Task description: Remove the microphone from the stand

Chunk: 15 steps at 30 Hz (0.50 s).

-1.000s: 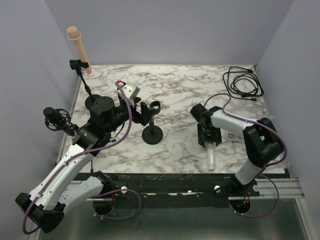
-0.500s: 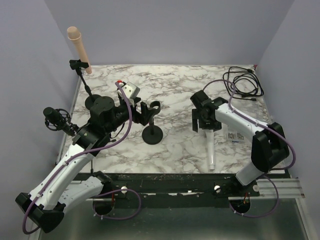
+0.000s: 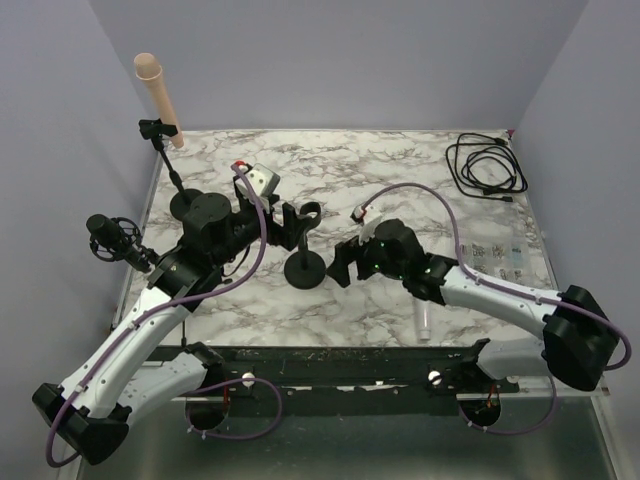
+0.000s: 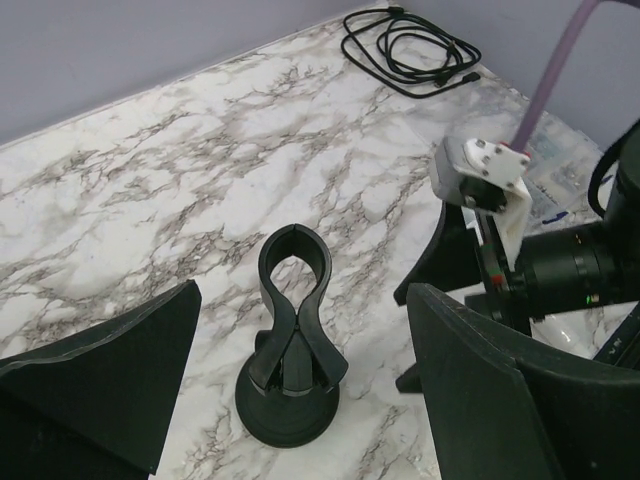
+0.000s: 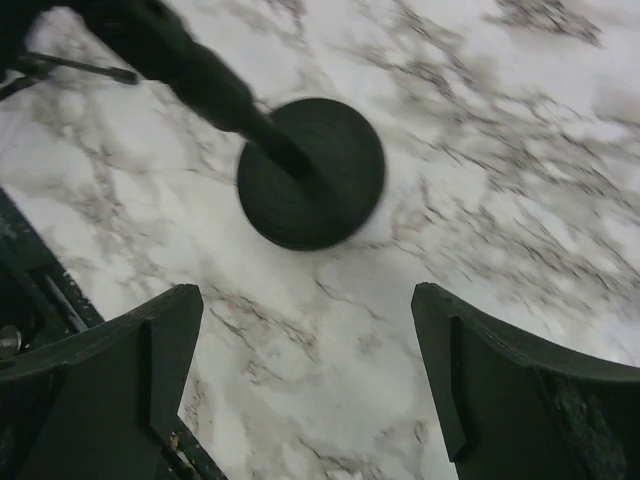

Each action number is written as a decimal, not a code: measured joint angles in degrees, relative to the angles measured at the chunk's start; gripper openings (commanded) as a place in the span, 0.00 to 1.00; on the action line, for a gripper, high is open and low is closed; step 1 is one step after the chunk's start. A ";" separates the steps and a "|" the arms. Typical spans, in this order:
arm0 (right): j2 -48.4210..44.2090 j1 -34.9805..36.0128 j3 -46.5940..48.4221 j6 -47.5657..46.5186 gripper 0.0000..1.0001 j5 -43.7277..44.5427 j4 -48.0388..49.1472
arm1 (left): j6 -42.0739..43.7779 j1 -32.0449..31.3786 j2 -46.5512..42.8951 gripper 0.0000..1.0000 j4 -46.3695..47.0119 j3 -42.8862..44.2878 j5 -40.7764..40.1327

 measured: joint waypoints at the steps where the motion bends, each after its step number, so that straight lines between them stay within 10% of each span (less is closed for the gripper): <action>1: -0.26 1.51 -1.92 -0.72 0.94 -1.09 4.59 | 0.00 0.00 -0.07 0.87 0.13 -0.20 -0.13; 15: 19.04 7.04 -7.67 -4.92 0.79 -4.22 50.97 | -1.03 0.00 -8.02 0.94 6.14 -7.80 -5.53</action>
